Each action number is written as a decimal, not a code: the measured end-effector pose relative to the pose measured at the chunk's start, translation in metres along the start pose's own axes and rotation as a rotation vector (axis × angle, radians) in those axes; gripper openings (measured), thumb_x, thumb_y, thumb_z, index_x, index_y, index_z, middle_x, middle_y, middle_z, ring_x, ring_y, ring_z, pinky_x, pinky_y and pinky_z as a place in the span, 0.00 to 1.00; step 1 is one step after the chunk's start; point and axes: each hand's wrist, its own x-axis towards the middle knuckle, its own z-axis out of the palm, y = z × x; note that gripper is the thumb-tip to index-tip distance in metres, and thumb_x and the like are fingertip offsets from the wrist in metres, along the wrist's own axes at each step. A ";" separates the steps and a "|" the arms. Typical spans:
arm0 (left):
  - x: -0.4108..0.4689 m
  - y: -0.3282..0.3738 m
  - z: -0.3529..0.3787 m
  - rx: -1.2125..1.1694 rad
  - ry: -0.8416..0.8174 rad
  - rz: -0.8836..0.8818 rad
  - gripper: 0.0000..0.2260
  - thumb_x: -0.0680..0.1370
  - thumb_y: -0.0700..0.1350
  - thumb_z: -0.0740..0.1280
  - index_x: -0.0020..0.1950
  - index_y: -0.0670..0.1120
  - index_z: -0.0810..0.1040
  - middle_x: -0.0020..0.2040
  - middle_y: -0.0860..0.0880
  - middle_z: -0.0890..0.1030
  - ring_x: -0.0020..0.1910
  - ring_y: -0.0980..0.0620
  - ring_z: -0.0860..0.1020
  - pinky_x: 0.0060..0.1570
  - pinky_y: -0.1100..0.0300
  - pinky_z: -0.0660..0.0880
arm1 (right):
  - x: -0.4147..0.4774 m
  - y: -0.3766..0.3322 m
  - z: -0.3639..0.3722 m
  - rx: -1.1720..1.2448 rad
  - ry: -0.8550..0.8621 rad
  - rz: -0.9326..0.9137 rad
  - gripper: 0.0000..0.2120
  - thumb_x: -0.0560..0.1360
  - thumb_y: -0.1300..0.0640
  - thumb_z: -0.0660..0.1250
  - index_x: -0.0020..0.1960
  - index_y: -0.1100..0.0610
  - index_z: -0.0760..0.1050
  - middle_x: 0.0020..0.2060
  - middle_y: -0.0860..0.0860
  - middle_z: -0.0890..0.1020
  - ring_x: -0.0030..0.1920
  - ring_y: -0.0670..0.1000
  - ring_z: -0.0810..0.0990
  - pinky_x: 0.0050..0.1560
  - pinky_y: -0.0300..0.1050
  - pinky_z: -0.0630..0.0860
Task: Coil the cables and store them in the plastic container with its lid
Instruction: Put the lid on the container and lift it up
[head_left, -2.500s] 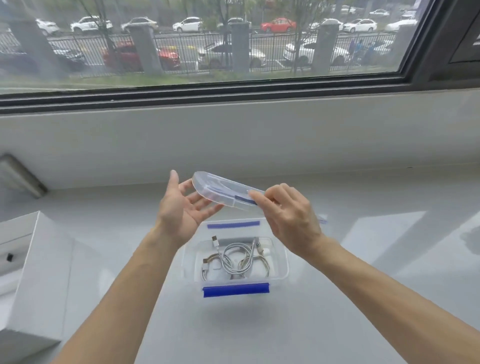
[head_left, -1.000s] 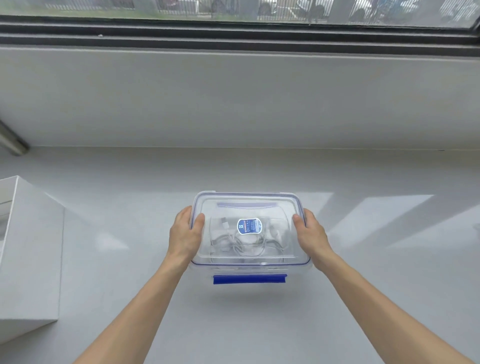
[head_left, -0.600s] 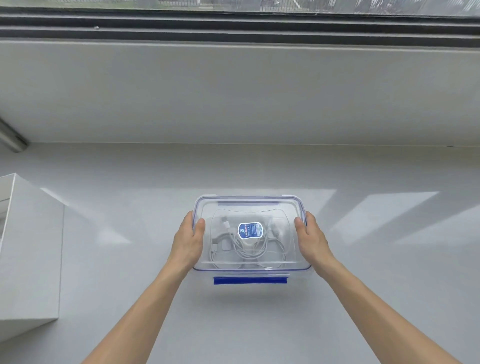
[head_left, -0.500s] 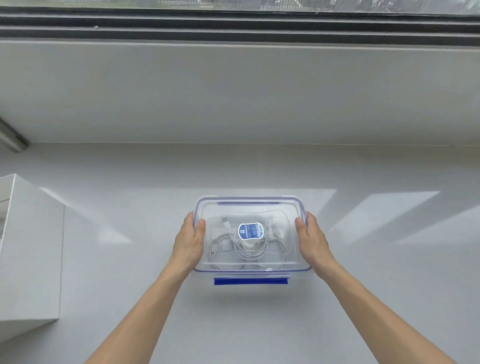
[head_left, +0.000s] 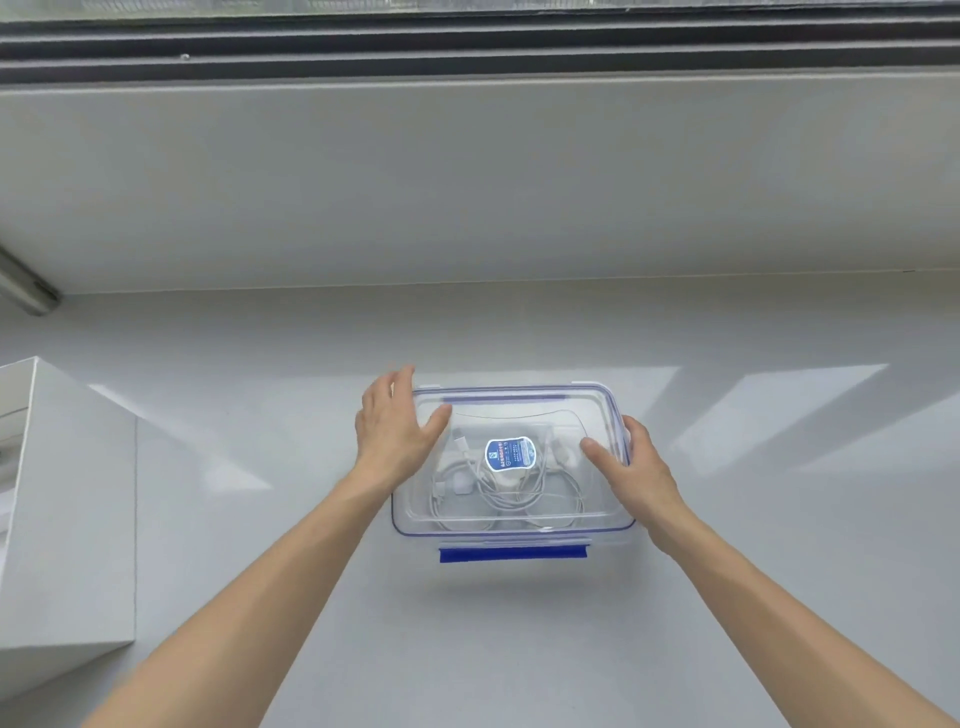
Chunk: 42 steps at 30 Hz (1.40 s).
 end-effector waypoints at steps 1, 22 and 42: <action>0.011 0.005 -0.001 0.031 -0.018 0.064 0.30 0.75 0.57 0.64 0.73 0.47 0.60 0.71 0.44 0.65 0.71 0.44 0.61 0.68 0.47 0.61 | -0.003 0.001 -0.003 0.020 -0.030 0.035 0.38 0.70 0.38 0.67 0.74 0.46 0.55 0.69 0.51 0.69 0.67 0.54 0.69 0.65 0.55 0.69; 0.086 0.039 -0.002 0.039 -0.783 0.295 0.26 0.69 0.61 0.70 0.63 0.49 0.74 0.53 0.50 0.80 0.51 0.49 0.77 0.55 0.56 0.72 | -0.055 0.008 0.018 0.698 -0.145 0.584 0.25 0.65 0.48 0.76 0.55 0.59 0.74 0.42 0.60 0.82 0.41 0.60 0.81 0.49 0.56 0.80; 0.049 0.029 0.014 0.110 -0.337 0.448 0.18 0.76 0.61 0.61 0.62 0.57 0.76 0.58 0.54 0.81 0.58 0.48 0.76 0.48 0.56 0.70 | -0.085 0.006 0.036 1.046 -0.136 0.665 0.24 0.69 0.49 0.73 0.59 0.63 0.74 0.51 0.67 0.81 0.47 0.66 0.83 0.36 0.56 0.82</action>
